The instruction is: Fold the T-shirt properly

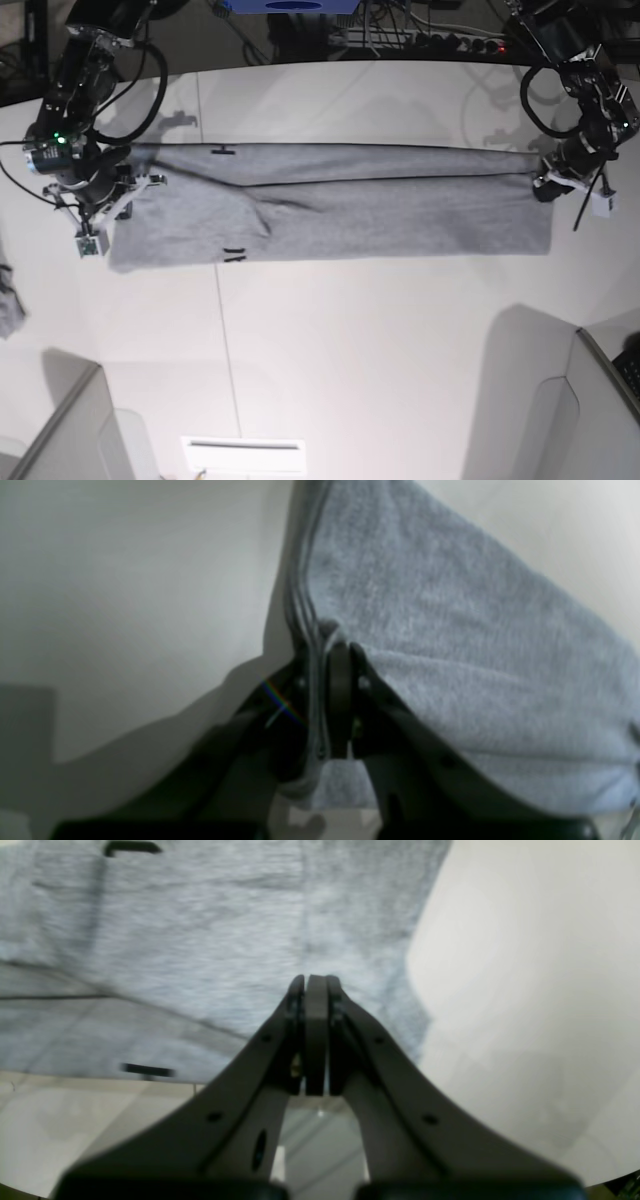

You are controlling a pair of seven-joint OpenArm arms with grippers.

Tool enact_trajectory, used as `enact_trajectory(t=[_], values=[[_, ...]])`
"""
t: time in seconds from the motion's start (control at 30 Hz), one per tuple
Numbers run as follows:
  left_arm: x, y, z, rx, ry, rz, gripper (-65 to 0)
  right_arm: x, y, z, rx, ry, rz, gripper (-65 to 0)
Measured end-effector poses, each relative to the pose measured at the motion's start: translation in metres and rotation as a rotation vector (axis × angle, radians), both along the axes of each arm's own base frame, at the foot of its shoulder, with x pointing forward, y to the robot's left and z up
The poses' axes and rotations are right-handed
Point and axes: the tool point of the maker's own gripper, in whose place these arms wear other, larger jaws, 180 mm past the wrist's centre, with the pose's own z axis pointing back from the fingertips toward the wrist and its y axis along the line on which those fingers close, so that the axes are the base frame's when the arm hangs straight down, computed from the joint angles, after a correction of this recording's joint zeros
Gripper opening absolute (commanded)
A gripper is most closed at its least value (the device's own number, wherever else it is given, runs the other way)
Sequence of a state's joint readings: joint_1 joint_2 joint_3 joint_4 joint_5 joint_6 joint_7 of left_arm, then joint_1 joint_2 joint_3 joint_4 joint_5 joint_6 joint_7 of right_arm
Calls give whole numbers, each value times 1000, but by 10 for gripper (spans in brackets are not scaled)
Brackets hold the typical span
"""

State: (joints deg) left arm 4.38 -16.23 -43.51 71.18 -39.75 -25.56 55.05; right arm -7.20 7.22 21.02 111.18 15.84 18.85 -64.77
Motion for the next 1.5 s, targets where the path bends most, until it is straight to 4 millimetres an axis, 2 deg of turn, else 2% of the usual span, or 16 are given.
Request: enact_trajectory(t=[0.13, 0.2, 0.27, 0.43, 0.53, 0.7, 0.8, 0.97, 1.1, 1.27, 1.43, 1.5], values=[[-7, 26, 7, 69, 50, 18, -650, 0, 0, 0, 1, 0, 0, -650], [-9, 31, 12, 103, 62, 13, -650, 0, 0, 0, 1, 0, 0, -650], [-11, 30, 20, 138, 63, -10, -650, 0, 1, 0, 3, -2, 2, -650], [-9, 26, 59, 262, -3, -76, -650, 0, 0, 0, 1, -1, 0, -650], [-5, 18, 79, 316, -51, -113, -650, 1, 1, 1, 4, -4, 1, -650], [-5, -10, 83, 321, -73, -165, -650, 2, 1, 2, 3, -8, 2, -650], [4, -35, 84, 316, -88, -243, -650, 4, 1, 3, 1, -13, 2, -650], [6, -68, 74, 281, -84, -318, -650, 4, 0, 4, 1, -13, 2, -650], [12, -97, 76, 272, -105, -402, -650, 4, 1, 3, 2, -13, 1, -650], [18, -123, 73, 234, -95, -411, -650, 4, 1, 3, 2, -13, 2, -650], [23, -170, 73, 192, -120, -533, -650, 4, 1, 4, 3, -14, 2, -650], [26, -183, 75, 179, -134, -563, -650, 4, 1, 4, 2, -14, 2, -650]])
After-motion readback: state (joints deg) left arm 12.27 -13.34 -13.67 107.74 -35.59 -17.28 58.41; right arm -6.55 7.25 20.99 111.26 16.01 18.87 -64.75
